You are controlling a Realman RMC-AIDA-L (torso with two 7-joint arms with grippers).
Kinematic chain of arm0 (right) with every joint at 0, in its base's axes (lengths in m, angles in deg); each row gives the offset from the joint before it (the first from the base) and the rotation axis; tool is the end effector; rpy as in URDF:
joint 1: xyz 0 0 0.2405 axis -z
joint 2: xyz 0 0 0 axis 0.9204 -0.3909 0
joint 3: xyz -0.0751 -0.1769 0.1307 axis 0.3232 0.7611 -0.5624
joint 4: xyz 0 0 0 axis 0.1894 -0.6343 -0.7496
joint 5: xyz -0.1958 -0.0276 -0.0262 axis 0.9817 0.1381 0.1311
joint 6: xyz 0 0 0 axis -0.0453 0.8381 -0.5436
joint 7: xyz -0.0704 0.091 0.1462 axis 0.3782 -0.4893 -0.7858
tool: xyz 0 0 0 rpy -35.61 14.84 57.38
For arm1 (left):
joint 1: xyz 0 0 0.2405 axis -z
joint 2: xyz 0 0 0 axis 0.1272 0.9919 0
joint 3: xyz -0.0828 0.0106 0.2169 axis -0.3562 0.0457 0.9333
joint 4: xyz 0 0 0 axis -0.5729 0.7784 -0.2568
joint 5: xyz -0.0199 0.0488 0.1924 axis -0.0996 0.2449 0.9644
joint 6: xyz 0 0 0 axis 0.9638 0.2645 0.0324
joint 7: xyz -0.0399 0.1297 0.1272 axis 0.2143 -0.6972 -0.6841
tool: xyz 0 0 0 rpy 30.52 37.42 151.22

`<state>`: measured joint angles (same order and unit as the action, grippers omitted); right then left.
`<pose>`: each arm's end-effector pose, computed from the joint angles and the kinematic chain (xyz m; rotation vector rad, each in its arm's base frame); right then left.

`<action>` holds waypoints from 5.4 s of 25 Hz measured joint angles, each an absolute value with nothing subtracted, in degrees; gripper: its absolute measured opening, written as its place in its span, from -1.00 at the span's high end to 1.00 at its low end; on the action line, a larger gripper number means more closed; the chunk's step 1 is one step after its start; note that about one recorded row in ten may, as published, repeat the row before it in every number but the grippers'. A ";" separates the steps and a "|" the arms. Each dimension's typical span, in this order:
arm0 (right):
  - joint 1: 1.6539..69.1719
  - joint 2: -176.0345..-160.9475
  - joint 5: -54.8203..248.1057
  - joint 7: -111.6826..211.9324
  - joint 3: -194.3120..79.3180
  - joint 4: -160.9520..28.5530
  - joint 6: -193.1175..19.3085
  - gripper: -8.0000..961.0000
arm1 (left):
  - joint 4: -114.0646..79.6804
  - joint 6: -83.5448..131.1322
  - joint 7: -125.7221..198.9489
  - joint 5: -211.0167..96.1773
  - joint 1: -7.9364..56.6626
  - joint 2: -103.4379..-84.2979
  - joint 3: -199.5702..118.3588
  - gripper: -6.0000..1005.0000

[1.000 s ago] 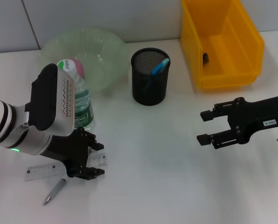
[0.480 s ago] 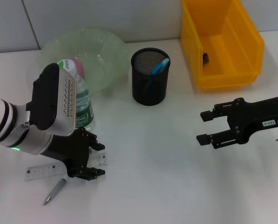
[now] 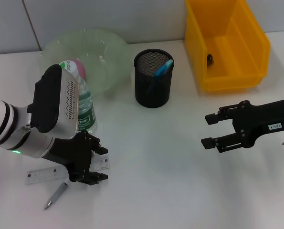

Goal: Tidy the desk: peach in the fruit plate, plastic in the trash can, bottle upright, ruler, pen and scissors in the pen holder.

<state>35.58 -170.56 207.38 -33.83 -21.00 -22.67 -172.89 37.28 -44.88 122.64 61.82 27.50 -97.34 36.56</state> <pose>0.2370 0.3234 0.0025 -2.8910 0.5670 0.3267 -0.2045 0.3278 -0.0841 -3.0513 0.1975 0.3480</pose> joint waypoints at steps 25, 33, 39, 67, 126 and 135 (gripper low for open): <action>35.52 -170.56 207.53 -33.64 -20.99 -22.83 -172.63 -0.57 | 36.33 -44.75 121.64 61.82 28.05 -97.34 36.51 -0.23; 35.52 -170.56 207.90 -33.53 -20.99 -22.84 -172.61 -0.57 | 36.25 -44.70 121.51 61.82 28.12 -97.34 36.69 -0.23; 35.53 -170.69 208.04 -33.53 -20.99 -22.84 -172.33 -0.57 | 36.21 -44.90 120.91 61.81 28.28 -97.34 36.70 -0.22; 35.71 -170.79 208.15 -33.53 -20.99 -22.83 -172.20 -0.57 | 35.02 -44.65 118.70 62.61 29.40 -97.43 36.32 0.29; 40.92 -169.76 207.52 -26.99 -31.99 -18.14 -173.02 -0.57 | 73.67 -41.45 116.52 21.17 8.39 -97.69 40.26 0.93; 41.43 -170.32 207.31 -23.87 -35.02 -18.47 -173.07 -0.57 | 69.96 -37.69 109.38 7.74 7.61 -97.82 42.97 0.93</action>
